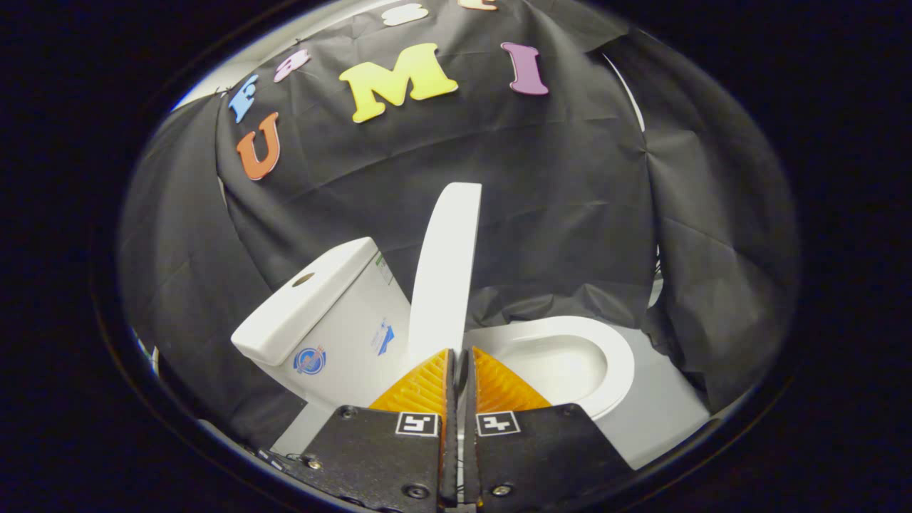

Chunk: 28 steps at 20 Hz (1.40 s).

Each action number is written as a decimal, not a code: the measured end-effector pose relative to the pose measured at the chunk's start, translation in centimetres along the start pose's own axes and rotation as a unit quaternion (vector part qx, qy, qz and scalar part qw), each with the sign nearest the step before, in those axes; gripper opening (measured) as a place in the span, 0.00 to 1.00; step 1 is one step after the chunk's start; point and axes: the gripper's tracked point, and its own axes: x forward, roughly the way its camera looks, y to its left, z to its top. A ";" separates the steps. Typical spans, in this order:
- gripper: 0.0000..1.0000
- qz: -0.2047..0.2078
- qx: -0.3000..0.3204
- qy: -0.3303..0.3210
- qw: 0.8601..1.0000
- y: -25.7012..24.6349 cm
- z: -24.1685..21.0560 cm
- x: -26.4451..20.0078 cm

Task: Open the toilet lid.

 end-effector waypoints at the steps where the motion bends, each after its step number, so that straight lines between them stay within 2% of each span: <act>1: 0.06 0.001 -0.005 -0.001 1.000 0.3 0.1 0.0; 20: 0.07 -0.004 -0.053 -0.010 0.999 6.0 -0.1 0.6; 28: 0.07 -0.001 -0.095 -0.018 0.995 9.4 -0.7 1.2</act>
